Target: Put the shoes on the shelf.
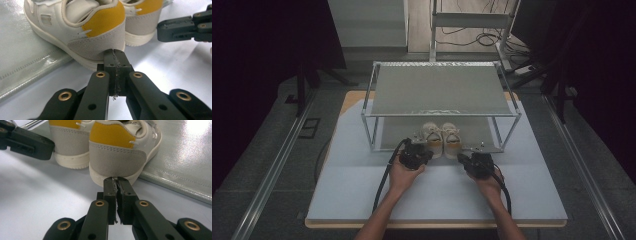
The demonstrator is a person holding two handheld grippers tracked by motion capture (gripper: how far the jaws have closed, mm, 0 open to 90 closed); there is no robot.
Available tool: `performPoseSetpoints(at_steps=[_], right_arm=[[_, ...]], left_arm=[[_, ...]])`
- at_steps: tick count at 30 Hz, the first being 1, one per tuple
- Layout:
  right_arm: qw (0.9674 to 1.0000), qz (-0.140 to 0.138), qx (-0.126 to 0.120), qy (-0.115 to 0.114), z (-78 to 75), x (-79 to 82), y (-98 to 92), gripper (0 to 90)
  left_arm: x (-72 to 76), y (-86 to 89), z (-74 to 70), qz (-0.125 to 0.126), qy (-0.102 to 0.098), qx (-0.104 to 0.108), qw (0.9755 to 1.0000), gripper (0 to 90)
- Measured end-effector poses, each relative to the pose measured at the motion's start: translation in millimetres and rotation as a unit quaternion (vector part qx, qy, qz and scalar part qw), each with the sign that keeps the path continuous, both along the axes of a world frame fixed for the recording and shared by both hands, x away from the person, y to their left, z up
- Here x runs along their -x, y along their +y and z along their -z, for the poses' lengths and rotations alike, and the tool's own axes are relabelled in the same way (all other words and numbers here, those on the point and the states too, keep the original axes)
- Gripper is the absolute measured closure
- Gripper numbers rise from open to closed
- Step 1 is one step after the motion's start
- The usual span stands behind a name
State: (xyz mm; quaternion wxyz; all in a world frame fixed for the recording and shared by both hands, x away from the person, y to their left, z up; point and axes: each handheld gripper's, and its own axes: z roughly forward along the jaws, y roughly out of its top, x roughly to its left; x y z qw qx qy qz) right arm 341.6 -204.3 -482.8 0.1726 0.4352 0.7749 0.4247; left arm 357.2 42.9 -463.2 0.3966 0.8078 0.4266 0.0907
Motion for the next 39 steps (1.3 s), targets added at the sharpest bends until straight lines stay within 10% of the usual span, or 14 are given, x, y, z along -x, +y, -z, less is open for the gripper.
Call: performPoseSetpoints(at_steps=[39], right_arm=[[0.9994,0.027,0.022,-0.009,2.2,-36.7,21.0,87.0]], left_arm=[[-21.3,8.2,1.0,-0.016,0.018,-0.001,0.9997,88.6]])
